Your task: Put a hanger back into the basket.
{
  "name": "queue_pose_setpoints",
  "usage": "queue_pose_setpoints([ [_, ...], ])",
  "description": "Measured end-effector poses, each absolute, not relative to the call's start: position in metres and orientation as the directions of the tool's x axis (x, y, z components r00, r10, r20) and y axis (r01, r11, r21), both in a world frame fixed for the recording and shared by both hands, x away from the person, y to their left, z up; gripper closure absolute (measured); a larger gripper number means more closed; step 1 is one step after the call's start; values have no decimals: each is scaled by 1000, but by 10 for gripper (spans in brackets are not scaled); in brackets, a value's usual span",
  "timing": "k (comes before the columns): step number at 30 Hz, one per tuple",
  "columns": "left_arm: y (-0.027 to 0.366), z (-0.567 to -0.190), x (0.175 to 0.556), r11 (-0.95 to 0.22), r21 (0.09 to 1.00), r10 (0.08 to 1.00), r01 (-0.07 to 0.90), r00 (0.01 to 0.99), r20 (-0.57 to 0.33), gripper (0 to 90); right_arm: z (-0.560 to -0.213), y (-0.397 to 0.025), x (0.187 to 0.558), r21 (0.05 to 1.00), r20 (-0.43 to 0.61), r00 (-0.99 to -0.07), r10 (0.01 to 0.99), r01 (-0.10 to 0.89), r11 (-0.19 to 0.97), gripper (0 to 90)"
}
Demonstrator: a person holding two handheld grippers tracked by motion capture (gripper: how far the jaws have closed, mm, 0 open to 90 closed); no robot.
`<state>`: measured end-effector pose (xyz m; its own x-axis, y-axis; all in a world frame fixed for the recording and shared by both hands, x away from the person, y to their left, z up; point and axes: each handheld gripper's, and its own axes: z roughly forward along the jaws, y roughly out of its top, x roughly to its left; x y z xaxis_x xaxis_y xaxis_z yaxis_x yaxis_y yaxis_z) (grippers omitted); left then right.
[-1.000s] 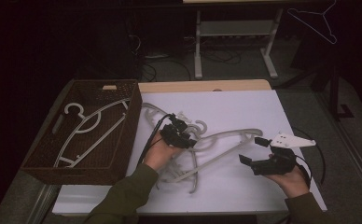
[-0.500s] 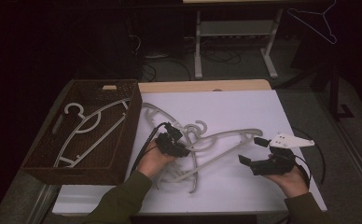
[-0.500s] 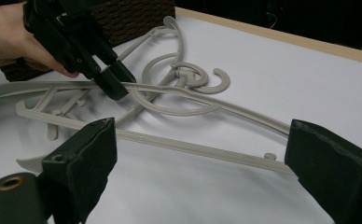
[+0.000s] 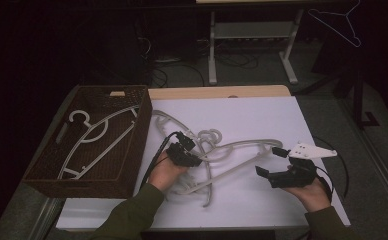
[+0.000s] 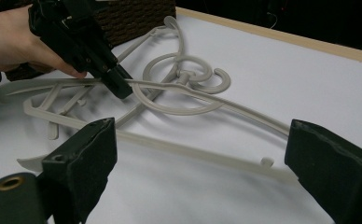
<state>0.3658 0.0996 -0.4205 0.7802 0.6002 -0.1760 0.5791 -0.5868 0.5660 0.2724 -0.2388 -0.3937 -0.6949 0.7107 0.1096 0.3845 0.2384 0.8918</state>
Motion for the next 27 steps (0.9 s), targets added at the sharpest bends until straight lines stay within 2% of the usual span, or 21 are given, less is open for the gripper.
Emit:
queue_pose_setpoints([
  [2, 103, -415, 367, -616, 561, 575, 553, 802, -159, 820, -394, -239, 273, 892, 110, -695, 710, 385, 238, 88],
  [16, 109, -378, 358, -548, 646, 602, 532, 786, -137, 825, -393, -240, 272, 897, 112, -697, 708, 377, 230, 88],
  [27, 131, -329, 357, -513, 695, 622, 503, 776, -103, 826, -393, -240, 271, 900, 105, -701, 706, 368, 231, 88],
])
